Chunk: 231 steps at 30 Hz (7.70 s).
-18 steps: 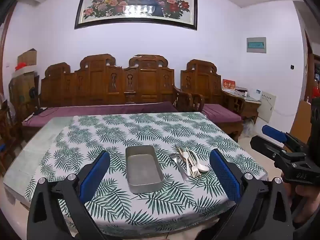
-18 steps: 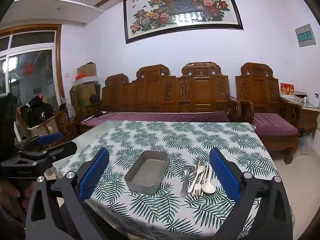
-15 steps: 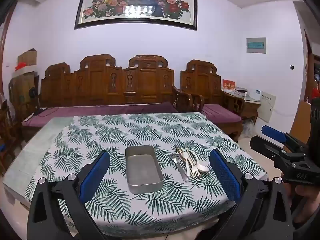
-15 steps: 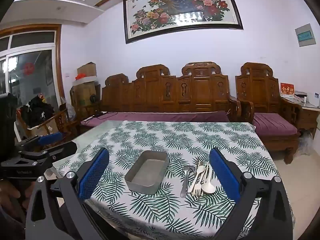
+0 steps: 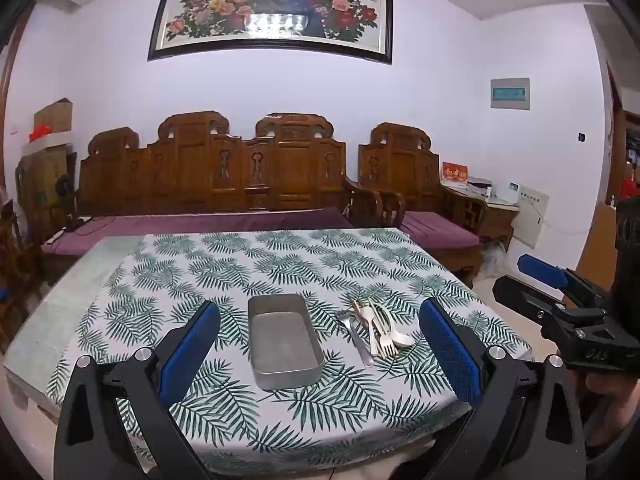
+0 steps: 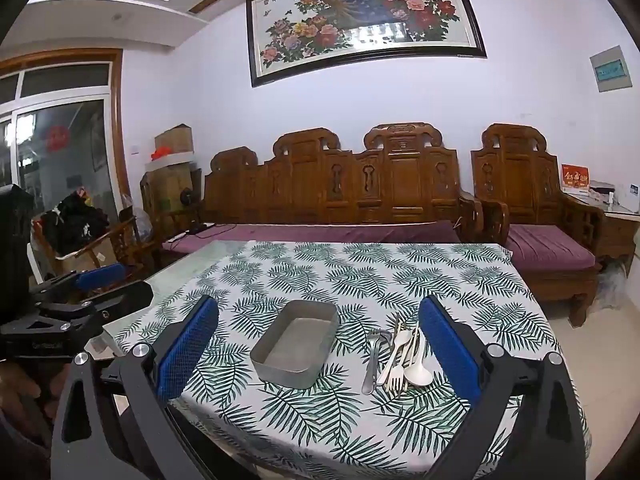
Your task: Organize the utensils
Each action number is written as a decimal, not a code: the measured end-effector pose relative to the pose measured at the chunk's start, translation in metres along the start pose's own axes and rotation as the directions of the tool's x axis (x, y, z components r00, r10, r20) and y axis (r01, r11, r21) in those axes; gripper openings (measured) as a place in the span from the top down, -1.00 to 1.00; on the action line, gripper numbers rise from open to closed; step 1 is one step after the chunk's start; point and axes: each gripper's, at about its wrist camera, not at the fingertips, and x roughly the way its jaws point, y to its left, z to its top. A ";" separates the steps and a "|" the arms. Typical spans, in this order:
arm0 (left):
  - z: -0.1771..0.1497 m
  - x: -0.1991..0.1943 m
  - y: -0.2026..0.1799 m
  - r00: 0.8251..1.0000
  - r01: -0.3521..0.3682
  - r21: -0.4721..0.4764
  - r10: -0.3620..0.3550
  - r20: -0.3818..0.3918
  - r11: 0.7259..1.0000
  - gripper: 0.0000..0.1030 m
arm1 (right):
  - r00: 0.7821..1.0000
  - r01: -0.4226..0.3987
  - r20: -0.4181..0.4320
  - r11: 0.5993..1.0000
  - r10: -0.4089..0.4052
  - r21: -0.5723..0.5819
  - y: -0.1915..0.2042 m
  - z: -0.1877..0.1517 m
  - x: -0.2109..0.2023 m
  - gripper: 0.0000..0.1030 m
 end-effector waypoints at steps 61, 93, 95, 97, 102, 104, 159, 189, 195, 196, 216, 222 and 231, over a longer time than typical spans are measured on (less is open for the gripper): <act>0.006 -0.007 -0.005 1.000 0.009 0.015 -0.009 0.028 1.000 -0.87 | 1.000 -0.006 0.017 1.000 0.006 0.008 0.000 0.005 -0.008 -0.95; -0.024 0.066 -0.006 0.990 0.010 0.030 -0.006 -0.139 1.000 -0.87 | 0.991 0.037 -0.127 0.999 -0.033 0.036 -0.040 -0.022 0.054 -0.40; -0.027 0.078 -0.005 0.987 0.009 0.031 -0.004 -0.161 0.999 -0.87 | 0.988 0.041 -0.153 0.998 -0.034 0.041 -0.048 -0.028 0.068 -0.31; -0.031 0.095 -0.002 0.982 0.008 0.029 -0.002 -0.190 1.000 -0.87 | 0.983 0.046 -0.177 0.998 -0.037 0.046 -0.056 -0.033 0.082 -0.23; -0.039 0.128 0.002 0.971 0.013 0.029 -0.006 -0.239 0.999 -0.87 | 0.971 0.071 -0.233 0.996 -0.056 0.057 -0.078 -0.045 0.112 -0.13; -0.041 0.140 0.002 0.967 0.017 0.036 -0.007 -0.253 0.999 -0.87 | 0.967 0.082 -0.248 0.995 -0.064 0.064 -0.090 -0.051 0.124 -0.13; -0.083 0.369 -0.057 0.815 0.087 0.046 -0.044 -0.577 0.995 0.21 | 0.883 0.016 -0.456 0.966 0.108 0.259 -0.243 -0.098 0.288 0.91; -0.102 0.410 -0.056 0.735 0.022 0.059 0.024 -0.678 0.998 0.79 | 0.896 -0.003 -0.436 0.982 0.088 0.191 -0.225 -0.079 0.278 0.90; -0.098 0.403 -0.049 0.743 0.023 0.054 0.019 -0.669 0.998 0.89 | 0.900 -0.026 -0.424 0.983 0.103 0.183 -0.218 -0.072 0.274 0.90; -0.096 0.399 -0.050 0.749 0.032 0.055 0.012 -0.662 0.998 0.89 | 0.900 -0.030 -0.422 0.983 0.105 0.181 -0.216 -0.071 0.273 0.90; -0.046 0.319 0.001 0.863 0.082 -0.056 -0.099 -0.496 0.995 0.89 | 0.889 -0.128 -0.416 0.977 0.189 0.170 -0.161 -0.062 0.293 0.91; -0.040 0.313 0.033 0.880 0.047 -0.062 -0.071 -0.470 0.997 0.89 | 0.883 -0.146 -0.424 0.976 0.203 0.162 -0.148 -0.064 0.300 0.91; -0.071 0.339 0.066 0.833 -0.051 -0.013 0.035 -0.552 0.999 0.89 | 0.876 -0.158 -0.436 0.977 0.207 0.146 -0.136 -0.066 0.307 0.90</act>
